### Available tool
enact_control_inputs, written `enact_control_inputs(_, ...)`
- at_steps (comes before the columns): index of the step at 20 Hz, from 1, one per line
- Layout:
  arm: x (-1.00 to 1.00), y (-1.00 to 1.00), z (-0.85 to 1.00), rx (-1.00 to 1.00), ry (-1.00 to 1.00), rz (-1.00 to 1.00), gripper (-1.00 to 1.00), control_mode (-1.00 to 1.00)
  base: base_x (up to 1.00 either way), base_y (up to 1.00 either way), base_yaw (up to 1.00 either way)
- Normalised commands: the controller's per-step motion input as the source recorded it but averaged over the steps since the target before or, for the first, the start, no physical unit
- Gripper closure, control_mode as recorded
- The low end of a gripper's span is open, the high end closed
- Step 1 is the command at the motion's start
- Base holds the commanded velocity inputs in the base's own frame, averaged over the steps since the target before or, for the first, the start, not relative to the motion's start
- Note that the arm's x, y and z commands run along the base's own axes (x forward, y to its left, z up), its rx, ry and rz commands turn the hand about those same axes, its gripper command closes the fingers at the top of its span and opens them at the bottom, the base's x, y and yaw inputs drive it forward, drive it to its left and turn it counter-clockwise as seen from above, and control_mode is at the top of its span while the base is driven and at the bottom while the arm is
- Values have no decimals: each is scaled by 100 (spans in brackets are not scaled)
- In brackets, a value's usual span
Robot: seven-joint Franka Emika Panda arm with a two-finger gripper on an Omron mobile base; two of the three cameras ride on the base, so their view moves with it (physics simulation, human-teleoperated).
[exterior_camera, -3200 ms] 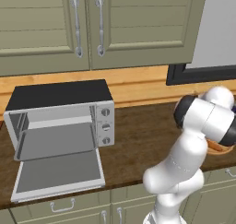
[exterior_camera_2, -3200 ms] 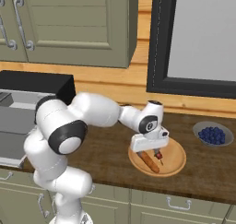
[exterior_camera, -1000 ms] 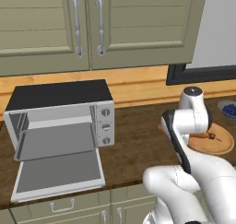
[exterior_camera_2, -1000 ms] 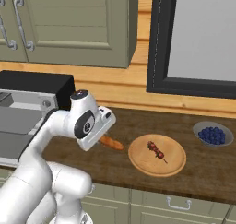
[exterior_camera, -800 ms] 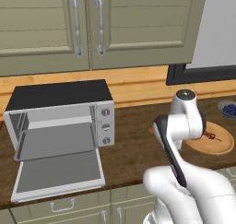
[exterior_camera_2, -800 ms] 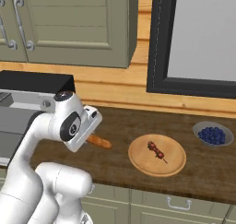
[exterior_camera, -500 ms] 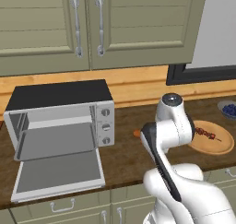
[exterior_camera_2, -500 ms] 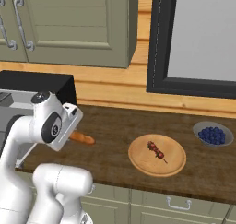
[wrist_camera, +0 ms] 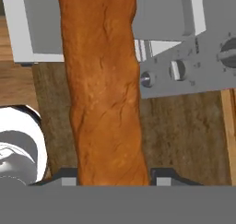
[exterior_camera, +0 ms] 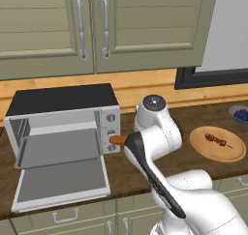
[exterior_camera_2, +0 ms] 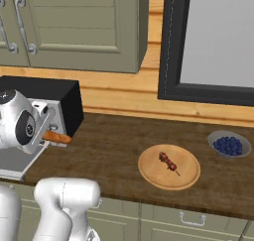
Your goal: Pick up the kebab skewer and baguette bread, and place them inside the toaster oven. Close the toaster oven door and start by setting the timer.
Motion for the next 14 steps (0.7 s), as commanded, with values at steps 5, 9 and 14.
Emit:
enact_control_inputs(5,-4,100,12,10,0,4,100,-100,0,0,0)
enact_control_inputs(9,5,97,0,10,-4,0,100,-100,0,0,0)
enact_control_inputs(14,7,97,2,10,-18,0,100,-100,0,0,0)
